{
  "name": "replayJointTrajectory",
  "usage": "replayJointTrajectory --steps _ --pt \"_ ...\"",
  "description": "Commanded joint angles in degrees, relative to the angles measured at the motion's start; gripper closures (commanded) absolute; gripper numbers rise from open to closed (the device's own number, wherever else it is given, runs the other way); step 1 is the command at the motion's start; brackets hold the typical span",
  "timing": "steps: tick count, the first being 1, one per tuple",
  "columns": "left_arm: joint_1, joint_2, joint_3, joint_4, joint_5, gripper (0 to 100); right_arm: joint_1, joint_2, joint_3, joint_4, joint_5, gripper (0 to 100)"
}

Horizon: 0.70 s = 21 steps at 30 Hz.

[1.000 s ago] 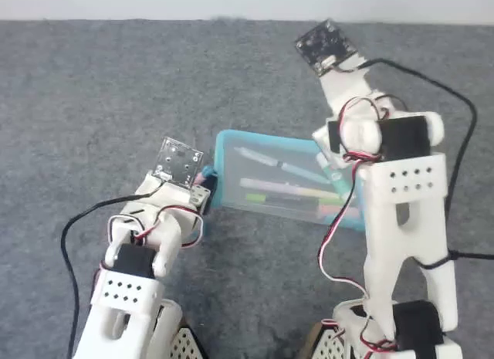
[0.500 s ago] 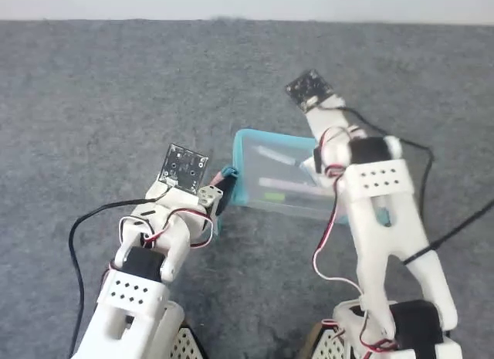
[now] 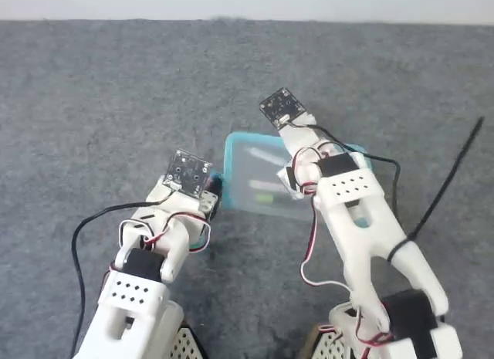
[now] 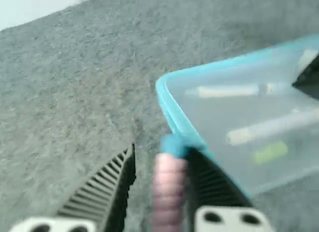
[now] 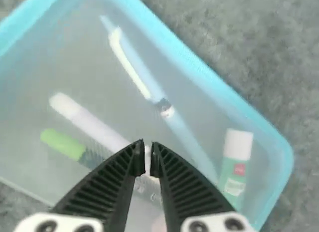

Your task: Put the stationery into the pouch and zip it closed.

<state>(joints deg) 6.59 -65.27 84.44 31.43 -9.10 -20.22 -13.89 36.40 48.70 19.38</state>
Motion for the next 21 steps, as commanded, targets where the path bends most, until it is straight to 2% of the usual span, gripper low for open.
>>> replayJointTrajectory --steps 1,4,12,17,21 --pt "-0.53 -1.93 -2.07 0.79 -0.44 69 0.4 -0.66 -0.79 -1.01 -2.64 87.1" --pt "-2.11 -1.58 -2.68 -0.7 3.25 68 1.45 -1.63 -0.62 -0.92 -2.81 82.7" --pt "-0.88 -1.49 -2.77 -5.1 2.46 69 1.98 -2.07 -0.35 -0.13 -2.73 82.4" --pt "-0.97 -1.41 -3.91 -5.54 3.34 60 1.63 -1.8 -0.35 -0.48 -2.64 82.3" --pt "-2.37 -1.41 -5.76 -4.66 2.55 60 1.71 -2.07 -0.35 -0.22 -2.64 82.5"
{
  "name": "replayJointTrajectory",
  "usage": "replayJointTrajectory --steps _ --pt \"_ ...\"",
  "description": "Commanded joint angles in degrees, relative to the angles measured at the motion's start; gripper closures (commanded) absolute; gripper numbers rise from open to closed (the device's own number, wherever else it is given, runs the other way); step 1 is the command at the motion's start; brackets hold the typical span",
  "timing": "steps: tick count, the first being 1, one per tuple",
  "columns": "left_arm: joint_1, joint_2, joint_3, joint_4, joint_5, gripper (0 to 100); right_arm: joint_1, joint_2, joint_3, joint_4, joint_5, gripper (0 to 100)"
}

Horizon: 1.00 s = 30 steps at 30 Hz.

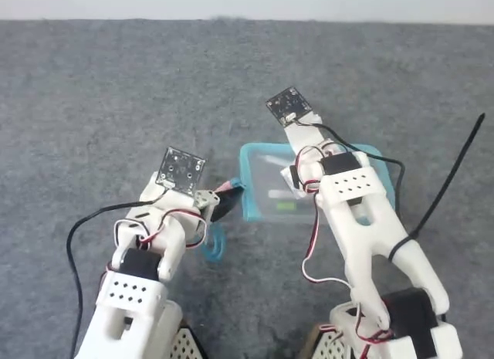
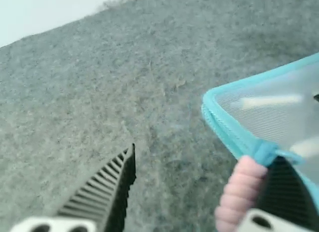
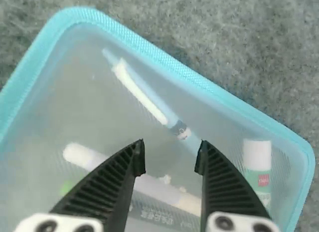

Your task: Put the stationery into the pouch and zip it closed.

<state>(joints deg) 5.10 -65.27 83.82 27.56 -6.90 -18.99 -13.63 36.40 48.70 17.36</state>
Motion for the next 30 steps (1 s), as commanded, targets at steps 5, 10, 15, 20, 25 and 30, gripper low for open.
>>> replayJointTrajectory --steps 5,10,15,20,25,30 --pt "-8.26 -1.23 -4.26 -0.7 1.67 60 0.66 -2.33 -0.35 -0.04 -1.05 82.5" --pt "2.81 3.08 0.4 -2.11 -0.35 60 0.4 -1.98 -0.35 1.98 -1.14 82.5" --pt "-13.71 15.74 -11.47 2.9 9.05 73 0.31 -1.98 -0.35 5.05 -1.14 82.5" --pt "-8.53 30.68 -18.33 4.66 4.57 75 0.48 -2.42 -0.35 5.14 -1.14 82.5" --pt "-7.91 26.46 -15.25 -0.53 3.96 69 0.57 -2.51 0.7 4.88 -0.88 82.5" --pt "-8.0 10.55 -7.52 -0.44 3.96 72 1.54 -2.77 0.79 5.05 -1.23 92.3"
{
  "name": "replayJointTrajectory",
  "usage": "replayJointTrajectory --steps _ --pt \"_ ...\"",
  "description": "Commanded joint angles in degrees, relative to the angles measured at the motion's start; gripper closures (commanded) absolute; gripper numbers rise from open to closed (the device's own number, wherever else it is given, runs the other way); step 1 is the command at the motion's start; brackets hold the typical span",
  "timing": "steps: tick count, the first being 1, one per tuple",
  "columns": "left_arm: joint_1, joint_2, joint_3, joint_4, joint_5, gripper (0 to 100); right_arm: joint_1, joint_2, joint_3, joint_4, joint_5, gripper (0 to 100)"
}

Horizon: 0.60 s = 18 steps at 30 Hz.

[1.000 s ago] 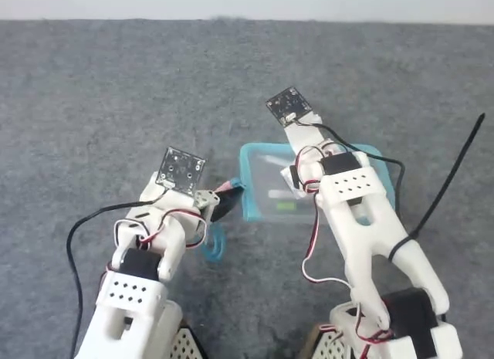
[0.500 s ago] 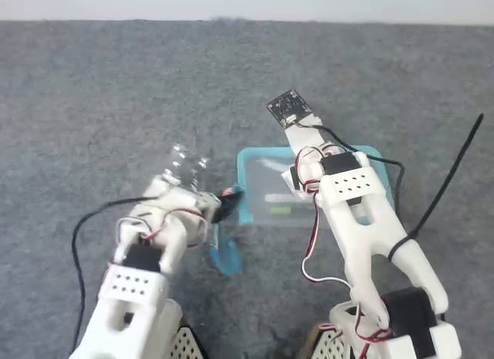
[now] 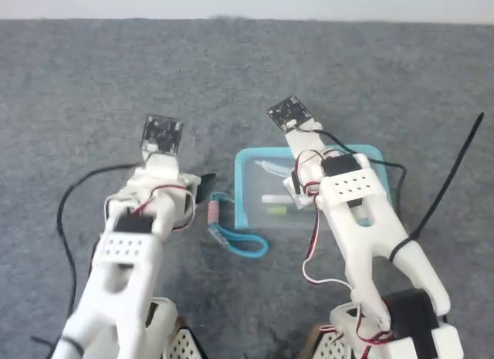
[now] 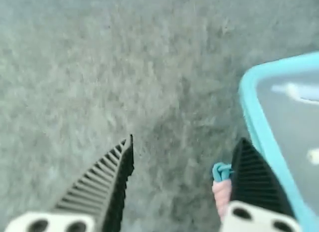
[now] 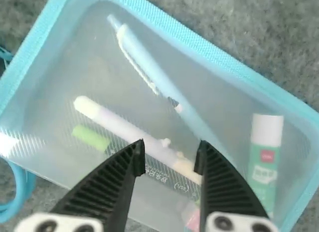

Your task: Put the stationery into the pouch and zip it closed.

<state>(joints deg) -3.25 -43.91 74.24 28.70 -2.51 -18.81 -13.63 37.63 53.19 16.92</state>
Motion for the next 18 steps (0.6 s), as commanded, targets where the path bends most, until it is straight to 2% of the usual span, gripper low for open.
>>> replayJointTrajectory --steps 1,2,7,12,15,18 --pt "0.35 -14.68 3.91 -1.58 -0.44 73 2.07 -3.65 -0.35 0.57 -0.79 95.9" --pt "0.35 -18.81 5.85 -1.58 -0.44 75 2.86 -5.05 0.0 0.66 -0.88 99.2" --pt "0.44 -38.07 15.25 -1.49 -0.18 82 7.96 -18.95 7.21 0.04 -2.9 99.2" --pt "0.88 -54.24 22.73 -1.32 0.0 88 8.75 -38.29 20.4 0.13 -3.16 99.1" --pt "0.7 -60.4 22.29 5.19 0.0 90 9.01 -49.19 28.92 0.4 -3.08 99.0" --pt "0.62 -60.4 22.29 9.14 -0.44 90 9.01 -59.3 35.96 1.54 -2.99 99.0"
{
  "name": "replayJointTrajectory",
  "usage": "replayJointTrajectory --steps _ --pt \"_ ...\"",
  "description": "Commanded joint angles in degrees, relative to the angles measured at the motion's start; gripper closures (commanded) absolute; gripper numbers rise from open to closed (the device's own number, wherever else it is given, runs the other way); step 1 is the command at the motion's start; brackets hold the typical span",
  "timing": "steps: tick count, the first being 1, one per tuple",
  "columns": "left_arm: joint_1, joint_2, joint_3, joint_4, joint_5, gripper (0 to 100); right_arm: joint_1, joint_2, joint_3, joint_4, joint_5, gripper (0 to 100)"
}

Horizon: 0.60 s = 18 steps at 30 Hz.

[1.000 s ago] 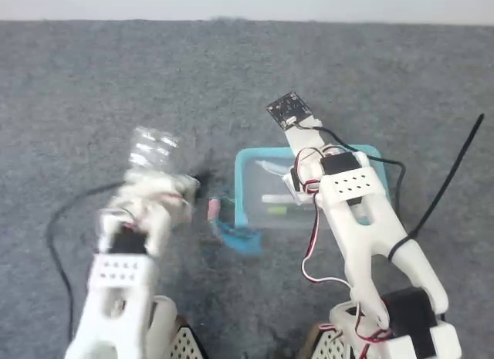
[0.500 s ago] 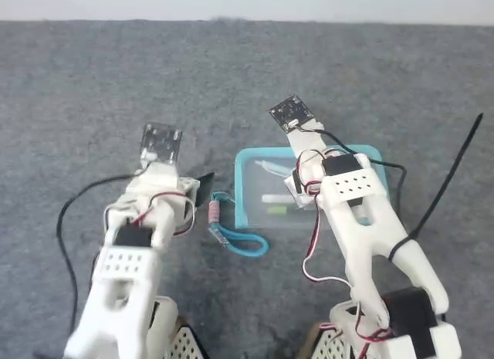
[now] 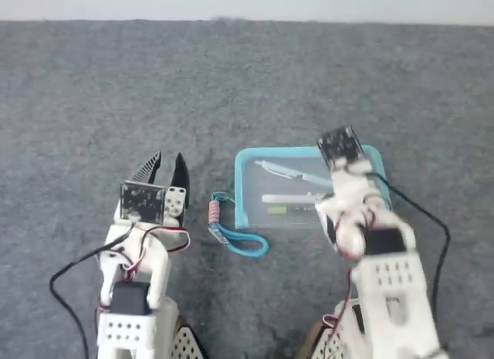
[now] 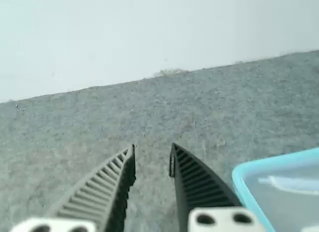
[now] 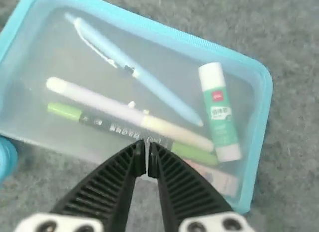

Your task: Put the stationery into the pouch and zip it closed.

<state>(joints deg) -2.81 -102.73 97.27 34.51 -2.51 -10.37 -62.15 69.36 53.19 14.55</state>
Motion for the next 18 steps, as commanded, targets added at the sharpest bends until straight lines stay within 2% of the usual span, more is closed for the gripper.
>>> replayJointTrajectory --steps 1,11,18 --pt "0.0 -1.05 -0.66 4.4 -0.44 90 0.66 -14.02 5.98 2.68 -0.62 99.0" --pt "-0.09 0.26 -0.57 24.97 -0.53 90 1.36 -41.98 19.34 13.49 5.36 99.1" --pt "0.09 0.26 -0.57 36.4 -0.44 90 7.52 -40.75 21.1 14.46 5.27 99.1"
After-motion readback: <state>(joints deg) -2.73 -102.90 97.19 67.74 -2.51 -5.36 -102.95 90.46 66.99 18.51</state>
